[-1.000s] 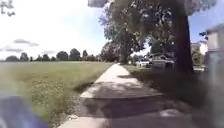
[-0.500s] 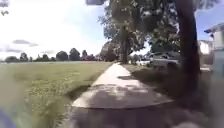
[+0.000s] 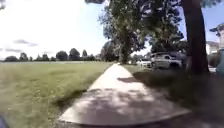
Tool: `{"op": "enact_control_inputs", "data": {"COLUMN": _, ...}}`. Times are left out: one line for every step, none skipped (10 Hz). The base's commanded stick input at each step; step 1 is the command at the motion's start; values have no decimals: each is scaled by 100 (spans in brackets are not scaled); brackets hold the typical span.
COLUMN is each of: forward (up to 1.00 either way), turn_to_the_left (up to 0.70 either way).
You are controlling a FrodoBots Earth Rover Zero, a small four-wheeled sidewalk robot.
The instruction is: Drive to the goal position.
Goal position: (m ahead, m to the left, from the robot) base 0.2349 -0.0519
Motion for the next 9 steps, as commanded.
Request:
{"op": "enact_control_inputs", "data": {"forward": 70, "turn_to_the_left": 0}}
{"op": "enact_control_inputs", "data": {"forward": 70, "turn_to_the_left": 0}}
{"op": "enact_control_inputs", "data": {"forward": 70, "turn_to_the_left": 0}}
{"op": "enact_control_inputs", "data": {"forward": 70, "turn_to_the_left": 0}}
{"op": "enact_control_inputs", "data": {"forward": 70, "turn_to_the_left": 0}}
{"op": "enact_control_inputs", "data": {"forward": 70, "turn_to_the_left": 0}}
{"op": "enact_control_inputs", "data": {"forward": 70, "turn_to_the_left": 0}}
{"op": "enact_control_inputs", "data": {"forward": 70, "turn_to_the_left": 0}}
{"op": "enact_control_inputs", "data": {"forward": 70, "turn_to_the_left": 0}}
